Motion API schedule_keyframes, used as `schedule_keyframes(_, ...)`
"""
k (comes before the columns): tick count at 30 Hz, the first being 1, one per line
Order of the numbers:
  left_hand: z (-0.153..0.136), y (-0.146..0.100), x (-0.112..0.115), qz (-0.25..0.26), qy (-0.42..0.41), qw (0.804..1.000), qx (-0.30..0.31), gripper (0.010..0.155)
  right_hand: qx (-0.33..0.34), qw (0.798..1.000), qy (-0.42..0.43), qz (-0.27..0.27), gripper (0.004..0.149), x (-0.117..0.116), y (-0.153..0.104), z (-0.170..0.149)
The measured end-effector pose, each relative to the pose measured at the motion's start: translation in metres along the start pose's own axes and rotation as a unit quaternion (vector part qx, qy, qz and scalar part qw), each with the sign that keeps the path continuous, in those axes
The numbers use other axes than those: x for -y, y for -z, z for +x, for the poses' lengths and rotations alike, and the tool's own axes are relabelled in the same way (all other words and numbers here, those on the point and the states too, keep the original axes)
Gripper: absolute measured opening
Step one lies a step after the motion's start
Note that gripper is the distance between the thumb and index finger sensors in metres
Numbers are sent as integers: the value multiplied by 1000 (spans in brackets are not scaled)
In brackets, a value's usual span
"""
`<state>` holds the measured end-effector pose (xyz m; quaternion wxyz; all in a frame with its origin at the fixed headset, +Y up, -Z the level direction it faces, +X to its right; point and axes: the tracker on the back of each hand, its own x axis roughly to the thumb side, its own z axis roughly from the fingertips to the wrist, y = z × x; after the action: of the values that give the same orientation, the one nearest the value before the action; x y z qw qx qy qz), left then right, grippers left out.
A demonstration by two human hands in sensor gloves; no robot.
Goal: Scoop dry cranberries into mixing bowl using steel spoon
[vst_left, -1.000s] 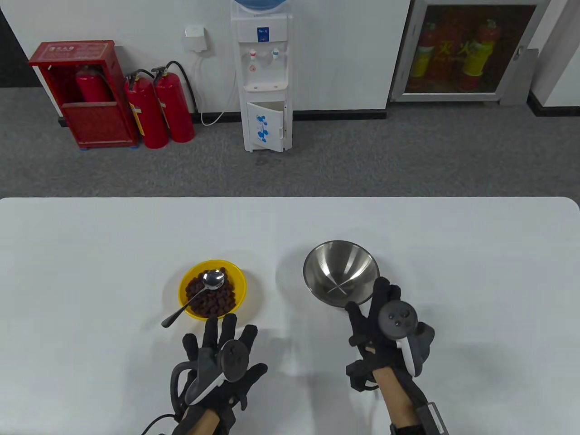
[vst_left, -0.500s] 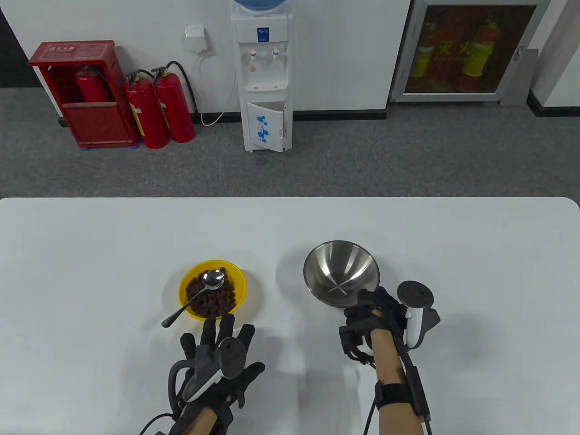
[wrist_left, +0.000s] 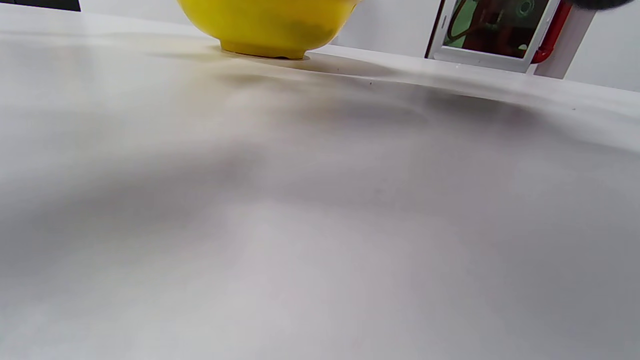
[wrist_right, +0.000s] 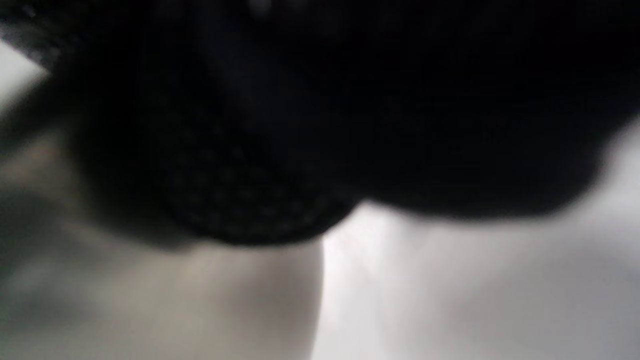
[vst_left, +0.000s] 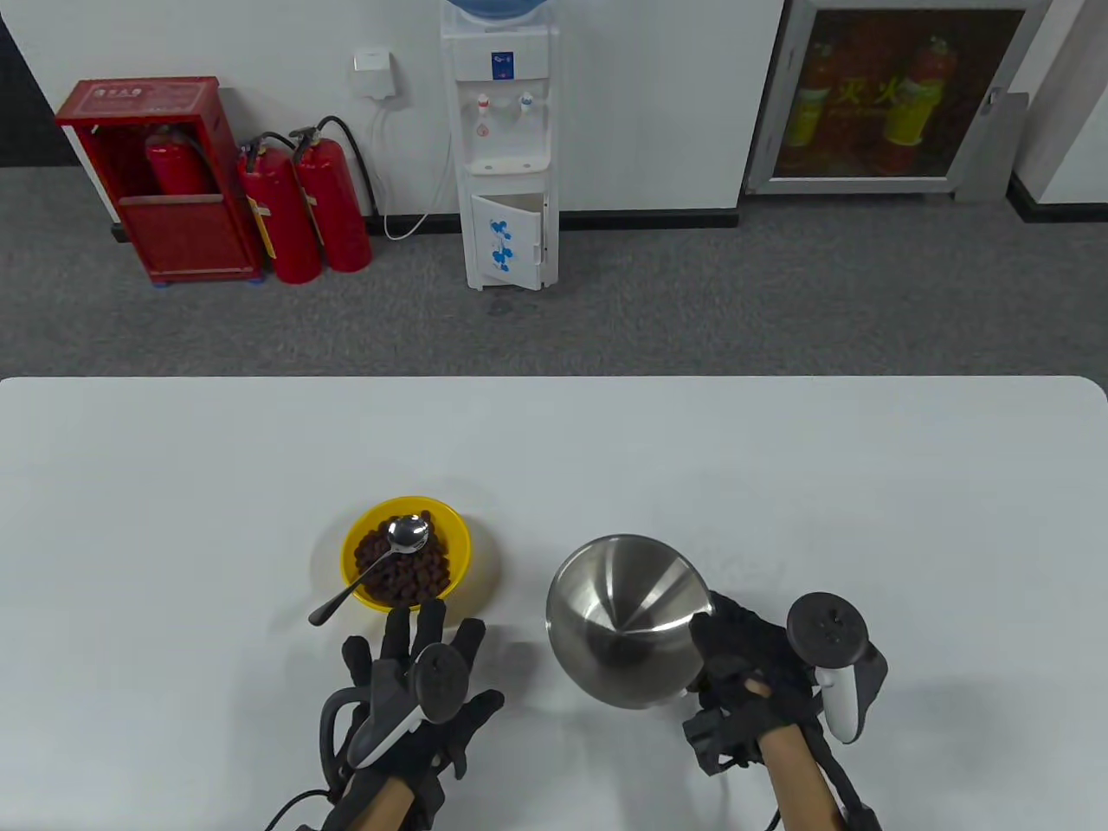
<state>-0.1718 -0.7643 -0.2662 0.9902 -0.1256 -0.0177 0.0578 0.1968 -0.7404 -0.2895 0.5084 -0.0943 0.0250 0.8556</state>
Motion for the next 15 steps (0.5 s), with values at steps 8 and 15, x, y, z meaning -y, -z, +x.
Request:
schedule_keyframes(8, -1, 0, -2, 10, 2, 1000, -2, 79, 21, 993, -75, 87, 37, -29, -1, -2)
schedule_keyframes(15, -2, 1, -1, 6, 0, 1000, -5, 79, 31, 989, -88, 116, 37, -43, -4, -5)
